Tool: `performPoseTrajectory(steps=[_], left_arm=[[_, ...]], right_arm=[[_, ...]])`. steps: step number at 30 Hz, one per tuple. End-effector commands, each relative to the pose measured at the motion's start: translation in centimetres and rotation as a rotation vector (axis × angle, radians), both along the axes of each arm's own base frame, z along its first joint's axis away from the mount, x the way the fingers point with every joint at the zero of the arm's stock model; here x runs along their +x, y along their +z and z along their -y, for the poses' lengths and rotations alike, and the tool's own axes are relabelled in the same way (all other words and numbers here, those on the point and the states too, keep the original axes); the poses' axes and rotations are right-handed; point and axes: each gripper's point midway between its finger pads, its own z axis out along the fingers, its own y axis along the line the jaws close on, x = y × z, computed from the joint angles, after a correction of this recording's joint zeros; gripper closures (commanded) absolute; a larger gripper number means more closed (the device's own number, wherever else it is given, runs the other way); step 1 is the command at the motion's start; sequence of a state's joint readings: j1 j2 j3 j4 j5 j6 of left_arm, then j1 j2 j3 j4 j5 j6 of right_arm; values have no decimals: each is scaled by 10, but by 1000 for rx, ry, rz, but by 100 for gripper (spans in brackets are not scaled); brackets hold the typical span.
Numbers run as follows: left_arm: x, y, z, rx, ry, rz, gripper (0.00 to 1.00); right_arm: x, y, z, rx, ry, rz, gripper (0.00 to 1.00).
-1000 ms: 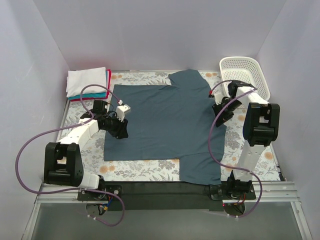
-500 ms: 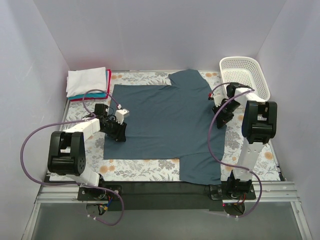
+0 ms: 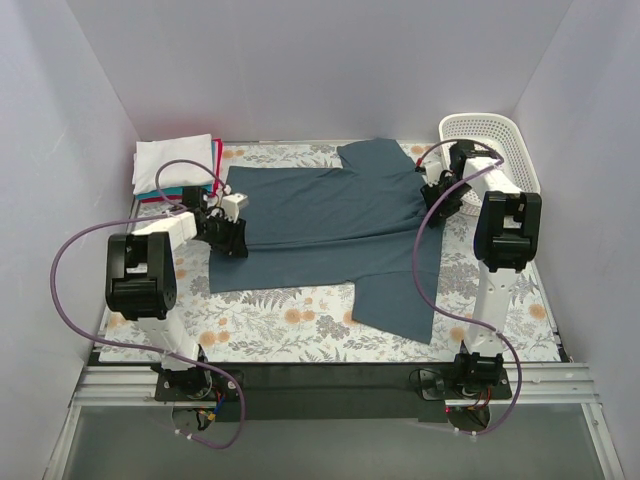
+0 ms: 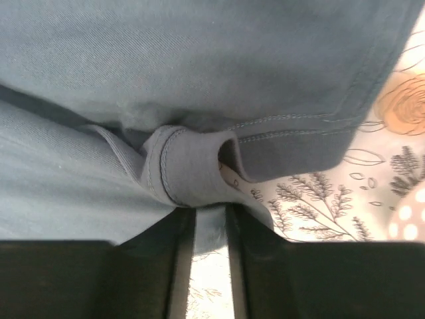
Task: Fold and stack the t-shirts
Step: Flatten the tshirt out
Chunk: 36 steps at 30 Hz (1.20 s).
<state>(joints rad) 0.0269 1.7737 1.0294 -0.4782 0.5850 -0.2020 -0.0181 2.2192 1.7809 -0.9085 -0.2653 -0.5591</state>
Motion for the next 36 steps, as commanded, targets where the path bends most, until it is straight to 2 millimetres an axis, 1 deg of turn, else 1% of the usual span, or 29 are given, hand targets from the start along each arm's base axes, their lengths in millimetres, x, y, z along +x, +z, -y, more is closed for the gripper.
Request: performPoseTrajectory(steps=[1,3,4,5,6,7,8,9,10,11,12,13,14,15,16,18,19,23,25,27,30,31,33,36], left_arm=[[4,25,-5,8,6,41,65],[-4,39,-3,-1,-10,52,65],[-6,57,-3,-3,-12,91,64],[-14,63,-2,-14,-24,83,63],[-18,70,-1,-20,-30,89,63],[-22,81,-1,-20,-35,113,62],[-32,83,-1,-23,-43,93,62],[-37,86,-1,-19,-58,95,62],[-42,87,-2,-21,-61,89,62],[-50,92,-1,-23,-66,85,62],[-54,92,-2,-22,-70,83,62],[-60,91,-2,-25,-74,74,62],[-67,93,-1,-31,-81,70,62],[-70,92,-1,-29,-80,67,62],[-74,89,-1,-30,-77,59,61],[-77,88,-1,-30,-76,64,61],[-77,87,-1,-28,-72,62,61],[-81,77,-4,-8,-75,36,61],[-83,70,-9,24,-70,21,61],[-87,65,-12,41,-76,16,61],[-90,64,-13,49,-72,20,61],[-90,64,-13,51,-72,24,60],[-90,61,-14,56,-68,20,60],[-91,52,-16,63,-70,-8,60]], right_arm=[[22,39,2,0,17,131,66],[7,55,-4,31,74,146,61],[-5,79,-6,35,94,178,55],[-14,88,-10,50,118,190,52],[-32,101,-10,45,162,211,50],[-45,105,-11,43,182,206,48],[-57,109,-12,40,210,210,48],[-71,109,-16,39,243,199,48],[-94,109,-14,27,284,186,50],[-108,105,-13,11,305,168,51],[-121,111,-23,1,353,185,52],[-145,93,-23,-3,382,127,52],[-156,88,-21,-29,396,109,52],[-166,87,-25,-45,429,112,52],[-178,72,-24,-58,435,83,53],[-180,66,-23,-87,429,100,53],[-172,63,-24,-103,426,135,53],[-162,50,-25,-144,433,140,53],[-166,40,-26,-148,440,98,55],[-176,32,-27,-147,458,66,55],[-190,27,-29,-148,482,65,53],[-190,26,-27,-161,483,72,52],[-186,25,-26,-174,481,93,50],[-174,27,-27,-188,482,115,47]])
